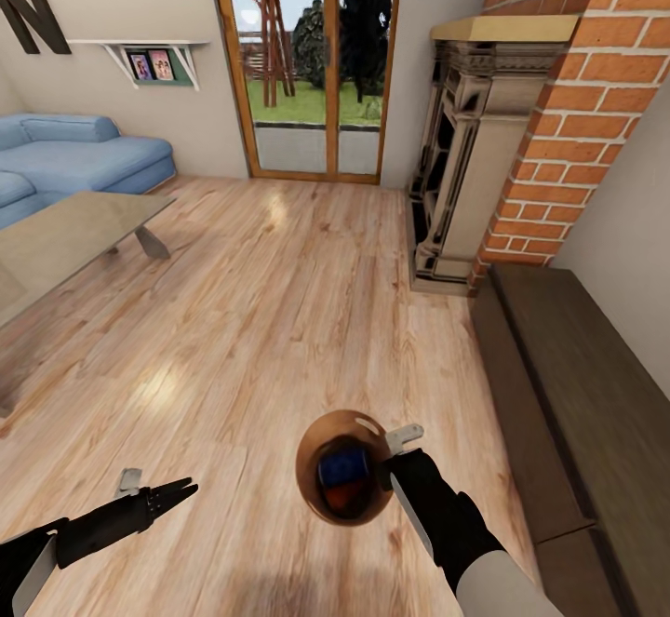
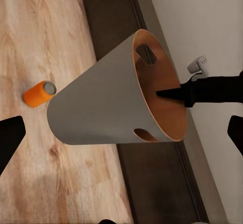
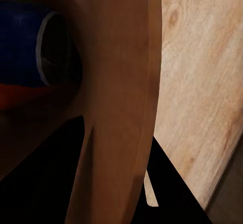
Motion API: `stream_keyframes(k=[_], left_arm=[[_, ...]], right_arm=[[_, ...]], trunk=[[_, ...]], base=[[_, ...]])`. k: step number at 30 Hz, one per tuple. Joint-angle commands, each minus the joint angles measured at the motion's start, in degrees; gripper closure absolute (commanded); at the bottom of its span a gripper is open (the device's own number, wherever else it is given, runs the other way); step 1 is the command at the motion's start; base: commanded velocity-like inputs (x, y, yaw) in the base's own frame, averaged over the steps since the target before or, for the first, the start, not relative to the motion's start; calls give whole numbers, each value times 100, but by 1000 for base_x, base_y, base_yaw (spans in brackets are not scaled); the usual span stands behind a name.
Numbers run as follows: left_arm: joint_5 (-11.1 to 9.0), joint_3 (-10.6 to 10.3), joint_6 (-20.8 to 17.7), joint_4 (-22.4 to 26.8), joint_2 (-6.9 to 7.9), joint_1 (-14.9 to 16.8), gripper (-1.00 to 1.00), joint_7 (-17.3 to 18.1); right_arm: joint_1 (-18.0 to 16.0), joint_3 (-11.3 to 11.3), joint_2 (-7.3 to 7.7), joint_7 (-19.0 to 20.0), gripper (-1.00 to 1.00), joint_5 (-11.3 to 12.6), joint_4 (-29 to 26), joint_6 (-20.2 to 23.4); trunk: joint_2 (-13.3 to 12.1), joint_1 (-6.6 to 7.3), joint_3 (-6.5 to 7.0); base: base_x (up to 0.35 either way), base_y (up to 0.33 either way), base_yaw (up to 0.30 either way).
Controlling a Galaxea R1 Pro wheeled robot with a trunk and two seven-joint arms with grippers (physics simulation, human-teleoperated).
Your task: Put the three can of soda from the living room inside the tash can in the kitchen.
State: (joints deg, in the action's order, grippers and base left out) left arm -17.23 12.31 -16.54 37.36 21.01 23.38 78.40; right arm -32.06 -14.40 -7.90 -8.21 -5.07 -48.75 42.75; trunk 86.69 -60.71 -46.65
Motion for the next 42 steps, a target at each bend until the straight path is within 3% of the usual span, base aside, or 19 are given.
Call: stream_keyframes(k=[1, 42], left_arm=[[0, 0, -1, 0, 0, 0, -100, 0], [0, -1, -7, 0, 0, 0, -100, -2]], right_arm=[[-2, -1, -1, 3, 100, 15, -3, -3], [2, -1, -1, 3, 100, 15, 3, -3]], trunk=[[0, 0, 1], [0, 0, 1]], base=[[111, -68, 0], [126, -69, 0]])
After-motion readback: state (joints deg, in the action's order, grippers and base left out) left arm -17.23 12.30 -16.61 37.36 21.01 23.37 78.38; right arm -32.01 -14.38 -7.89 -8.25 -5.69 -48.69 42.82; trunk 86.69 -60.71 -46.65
